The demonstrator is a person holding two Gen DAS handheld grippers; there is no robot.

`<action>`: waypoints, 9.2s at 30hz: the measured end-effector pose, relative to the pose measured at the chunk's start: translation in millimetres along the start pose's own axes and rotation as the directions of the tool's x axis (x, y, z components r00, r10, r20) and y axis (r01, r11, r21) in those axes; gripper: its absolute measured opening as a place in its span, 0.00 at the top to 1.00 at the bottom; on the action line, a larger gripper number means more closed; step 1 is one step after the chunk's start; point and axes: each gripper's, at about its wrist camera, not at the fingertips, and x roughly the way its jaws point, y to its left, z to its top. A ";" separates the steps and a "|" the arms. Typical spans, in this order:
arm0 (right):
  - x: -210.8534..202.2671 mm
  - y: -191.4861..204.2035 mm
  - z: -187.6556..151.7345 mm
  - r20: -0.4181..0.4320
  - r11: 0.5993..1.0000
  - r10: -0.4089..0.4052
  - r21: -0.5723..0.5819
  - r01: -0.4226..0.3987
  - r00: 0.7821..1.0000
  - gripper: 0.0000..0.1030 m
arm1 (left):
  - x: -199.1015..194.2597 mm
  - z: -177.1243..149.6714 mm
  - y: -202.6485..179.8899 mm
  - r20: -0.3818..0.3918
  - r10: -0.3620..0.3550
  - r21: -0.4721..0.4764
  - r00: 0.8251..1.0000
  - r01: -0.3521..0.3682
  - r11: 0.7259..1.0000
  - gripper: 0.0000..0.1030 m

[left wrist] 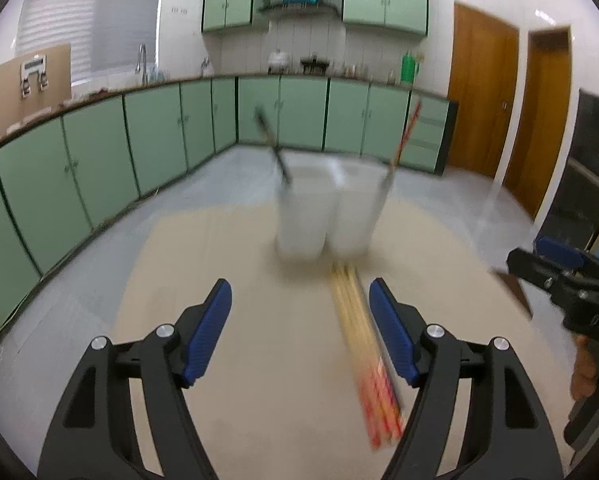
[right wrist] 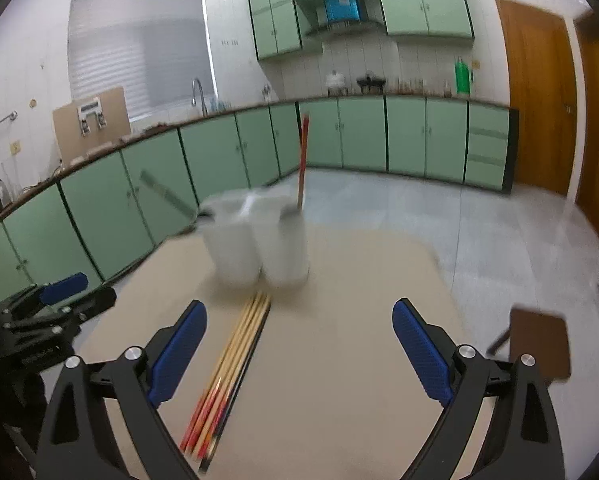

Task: Organize utensils
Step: 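Move both tools back down toward the remaining chopsticks, then lower the right tool onto the black chopstick's tip, then grasp a red-patterned chopstick with the left tool while the right tool grips the black chopstick, then lift both chopsticks and carry them over the white holder, then open both tools to drop the chopsticks into the holder, then move both tools back down toward the remaining chopsticks, then close the right tool on the end of a red-patterned chopstick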

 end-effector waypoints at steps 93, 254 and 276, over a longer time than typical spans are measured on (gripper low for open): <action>21.7 20.9 -125.9 -0.306 0.997 0.022 -0.065 -0.044 0.952 0.94 | 44.1 -102.4 -63.0 -0.287 -0.002 0.046 0.958 0.016 0.999 0.95; 24.6 36.9 -116.8 -0.290 0.995 -0.074 -0.088 0.050 0.954 0.36 | -12.5 -102.9 14.1 -0.199 0.059 0.005 0.978 -0.060 0.998 0.19; 30.4 31.9 -115.3 -0.307 0.993 -0.095 -0.095 0.069 0.947 0.43 | -9.0 -107.1 7.5 -0.215 0.053 -0.002 0.975 -0.054 0.999 0.18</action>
